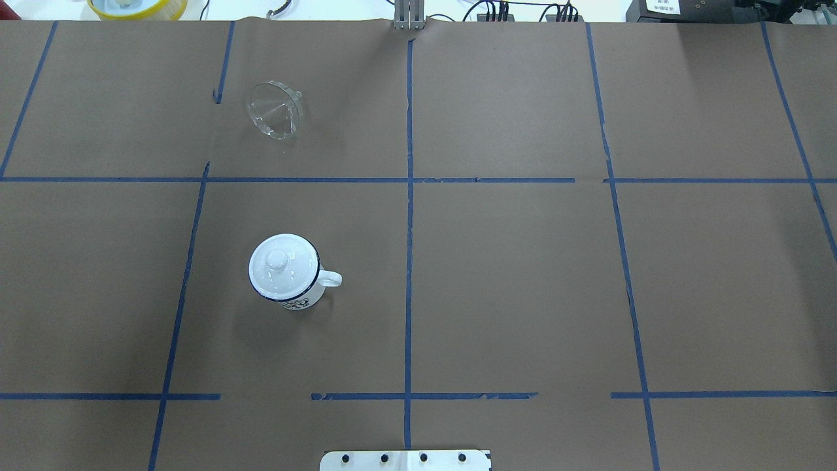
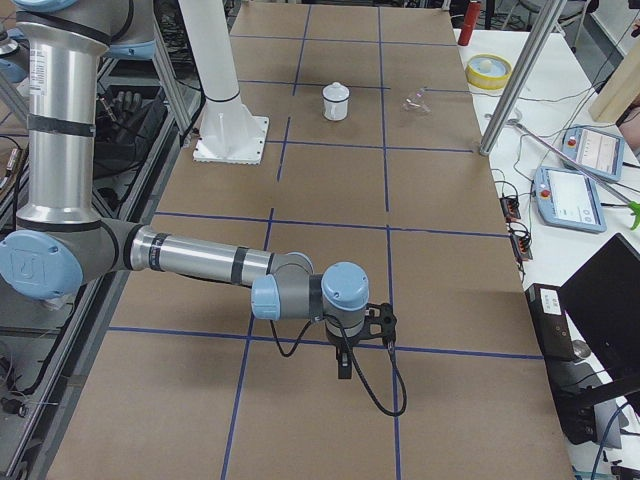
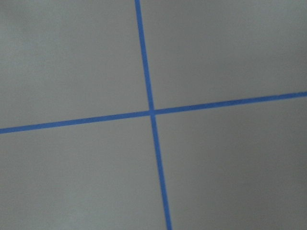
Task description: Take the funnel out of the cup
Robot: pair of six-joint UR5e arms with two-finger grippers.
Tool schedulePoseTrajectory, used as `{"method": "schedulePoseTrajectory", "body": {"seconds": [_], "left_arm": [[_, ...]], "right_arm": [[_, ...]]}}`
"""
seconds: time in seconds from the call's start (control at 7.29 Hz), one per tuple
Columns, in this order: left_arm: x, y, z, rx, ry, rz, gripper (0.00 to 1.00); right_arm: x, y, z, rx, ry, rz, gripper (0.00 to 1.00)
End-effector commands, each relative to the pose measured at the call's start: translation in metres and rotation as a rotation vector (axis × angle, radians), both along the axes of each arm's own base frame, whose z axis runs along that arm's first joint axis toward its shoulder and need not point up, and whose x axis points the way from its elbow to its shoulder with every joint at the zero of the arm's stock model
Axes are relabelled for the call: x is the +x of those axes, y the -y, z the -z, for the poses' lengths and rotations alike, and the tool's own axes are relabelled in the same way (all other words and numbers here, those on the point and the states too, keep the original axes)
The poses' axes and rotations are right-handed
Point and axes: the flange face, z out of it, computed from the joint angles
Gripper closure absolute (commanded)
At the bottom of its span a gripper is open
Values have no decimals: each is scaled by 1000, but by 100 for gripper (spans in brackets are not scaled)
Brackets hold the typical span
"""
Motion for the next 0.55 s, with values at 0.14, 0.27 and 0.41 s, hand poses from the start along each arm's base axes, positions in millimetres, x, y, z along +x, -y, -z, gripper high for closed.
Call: {"method": "schedulePoseTrajectory", "body": {"seconds": [0.14,0.27,0.41], "left_arm": [[1,-3,-2,-14,-7,15,0],[1,-1,-2,-13,-6,14,0],[1,4,0,27,-6,12,0]], "right_arm": [[0,0,0,0,0,0,0],[0,0,0,0,0,0,0],[0,0,0,0,0,0,0]]}}
